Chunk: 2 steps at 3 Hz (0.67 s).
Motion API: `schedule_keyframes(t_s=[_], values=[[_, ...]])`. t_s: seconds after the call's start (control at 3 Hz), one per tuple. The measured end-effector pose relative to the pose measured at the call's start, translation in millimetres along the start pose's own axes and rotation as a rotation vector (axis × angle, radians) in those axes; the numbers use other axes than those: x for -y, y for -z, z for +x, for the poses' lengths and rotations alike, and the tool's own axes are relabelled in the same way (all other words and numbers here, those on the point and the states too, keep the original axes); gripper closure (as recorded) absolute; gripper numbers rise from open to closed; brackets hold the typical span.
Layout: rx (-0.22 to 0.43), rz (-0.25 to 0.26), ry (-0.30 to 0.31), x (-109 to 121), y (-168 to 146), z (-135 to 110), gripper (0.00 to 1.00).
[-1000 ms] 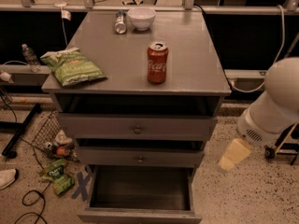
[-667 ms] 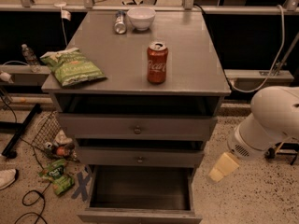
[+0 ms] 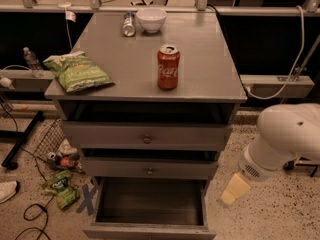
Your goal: Close bottom drawer
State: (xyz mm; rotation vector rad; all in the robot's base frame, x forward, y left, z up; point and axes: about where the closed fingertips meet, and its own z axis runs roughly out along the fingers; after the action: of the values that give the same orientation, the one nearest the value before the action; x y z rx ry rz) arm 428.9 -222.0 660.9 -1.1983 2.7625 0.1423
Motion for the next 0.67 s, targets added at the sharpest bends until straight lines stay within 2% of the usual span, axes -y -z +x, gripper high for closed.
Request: schedule_keyframes(t_s=[0.33, 0.67], values=[[-0.082, -0.058, -0.032, -21.4, -55.3, 15.9, 0.0], [-0.134, -0.116, -0.094, -52.4, -132.0, 27.6, 0.0]])
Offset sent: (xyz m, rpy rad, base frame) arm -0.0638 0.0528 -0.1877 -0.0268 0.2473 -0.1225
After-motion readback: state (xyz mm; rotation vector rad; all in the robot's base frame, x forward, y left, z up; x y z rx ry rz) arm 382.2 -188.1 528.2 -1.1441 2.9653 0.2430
